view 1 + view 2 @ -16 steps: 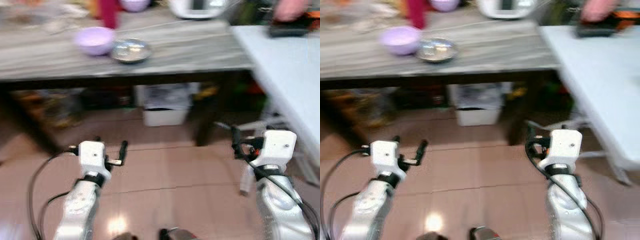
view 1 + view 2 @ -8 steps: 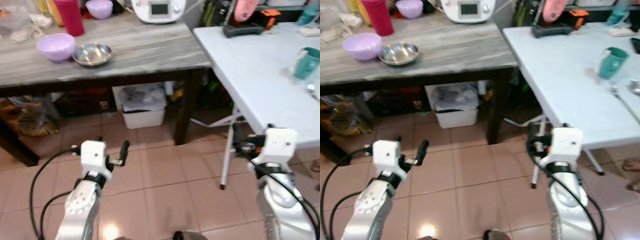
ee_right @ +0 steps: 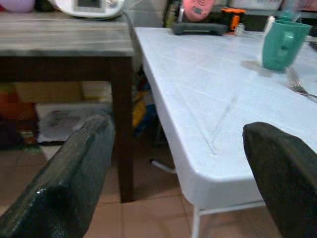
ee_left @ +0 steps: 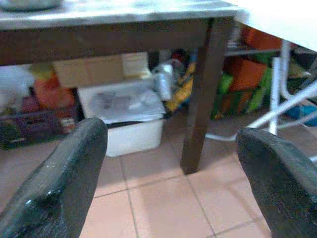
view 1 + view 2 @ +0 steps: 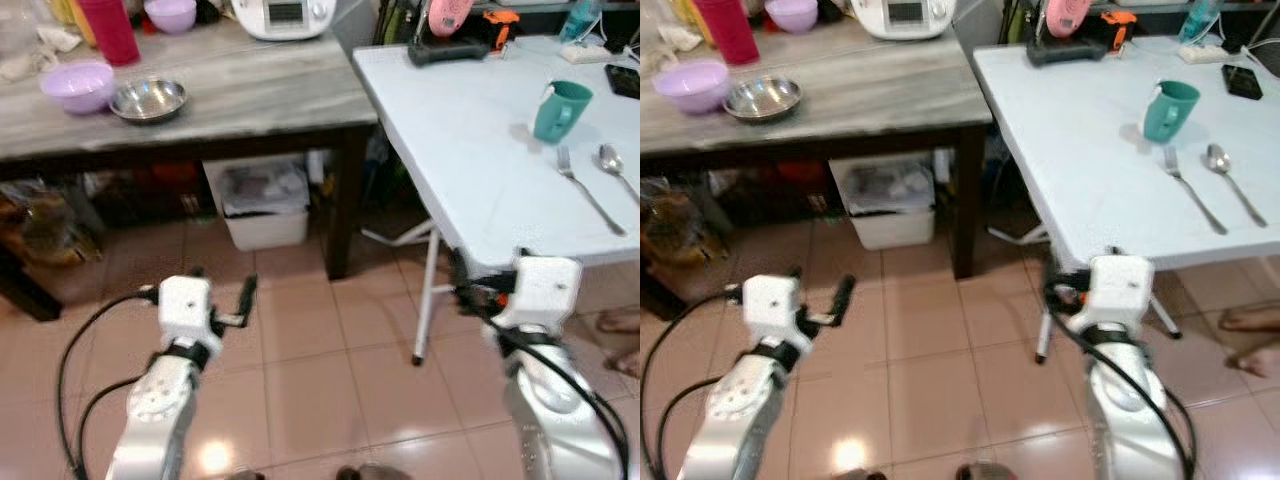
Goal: Setting the table
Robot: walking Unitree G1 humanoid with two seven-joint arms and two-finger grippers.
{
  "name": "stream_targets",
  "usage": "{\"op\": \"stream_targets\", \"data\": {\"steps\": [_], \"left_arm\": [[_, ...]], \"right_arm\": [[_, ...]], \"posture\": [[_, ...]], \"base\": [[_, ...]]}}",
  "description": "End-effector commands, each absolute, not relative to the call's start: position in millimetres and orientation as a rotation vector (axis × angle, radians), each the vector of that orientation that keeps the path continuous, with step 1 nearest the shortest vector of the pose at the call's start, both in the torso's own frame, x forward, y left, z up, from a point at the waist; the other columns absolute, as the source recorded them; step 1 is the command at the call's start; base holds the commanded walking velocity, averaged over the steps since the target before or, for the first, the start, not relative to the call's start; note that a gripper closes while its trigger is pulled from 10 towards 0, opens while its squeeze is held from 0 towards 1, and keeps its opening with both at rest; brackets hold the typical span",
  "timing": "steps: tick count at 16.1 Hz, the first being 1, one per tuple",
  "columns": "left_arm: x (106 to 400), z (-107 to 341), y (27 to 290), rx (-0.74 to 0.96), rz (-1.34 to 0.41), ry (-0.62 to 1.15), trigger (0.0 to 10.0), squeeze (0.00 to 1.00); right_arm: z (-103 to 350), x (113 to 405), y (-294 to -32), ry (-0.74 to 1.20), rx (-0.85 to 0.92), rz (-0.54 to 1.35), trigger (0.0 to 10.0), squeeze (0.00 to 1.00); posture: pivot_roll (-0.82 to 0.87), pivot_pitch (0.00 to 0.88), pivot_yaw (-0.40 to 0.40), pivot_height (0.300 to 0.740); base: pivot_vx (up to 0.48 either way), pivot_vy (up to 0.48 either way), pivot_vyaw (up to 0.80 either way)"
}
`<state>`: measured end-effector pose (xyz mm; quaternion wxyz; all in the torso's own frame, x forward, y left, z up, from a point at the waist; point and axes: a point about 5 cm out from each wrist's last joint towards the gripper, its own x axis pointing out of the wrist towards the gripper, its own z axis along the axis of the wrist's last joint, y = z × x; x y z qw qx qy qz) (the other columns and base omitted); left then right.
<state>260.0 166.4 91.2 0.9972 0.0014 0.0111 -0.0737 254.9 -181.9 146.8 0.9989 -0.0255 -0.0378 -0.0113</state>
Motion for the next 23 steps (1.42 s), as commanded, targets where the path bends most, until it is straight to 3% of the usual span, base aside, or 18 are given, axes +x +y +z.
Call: {"op": "stream_targets", "data": {"steps": [1, 10, 23], "left_arm": [[259.4, 90.5, 165.5, 0.004, -0.147, 0.029, 10.0, 0.00], [260.7, 89.8, 164.8, 0.009, -0.152, 0.036, 10.0, 0.00], [264.4, 91.1, 165.2, 0.012, -0.147, 0.034, 10.0, 0.00]], "right_arm": [[149.4, 254.7, -186.3, -0.085, -0.063, -0.035, 10.0, 0.00], [146.7, 255.2, -187.7, -0.066, -0.019, -0.056, 10.0, 0.00], [150.6, 261.0, -178.2, -0.073, -0.104, -0.017, 10.0, 0.00]], "posture": [[-0.23, 0.151, 0.009, 0.740], [-0.23, 0.159, 0.014, 0.740], [-0.23, 0.161, 0.022, 0.740]], "base": [[0.000, -0.352, 0.00], [0.000, -0.349, 0.00], [0.000, -0.347, 0.00]]}}
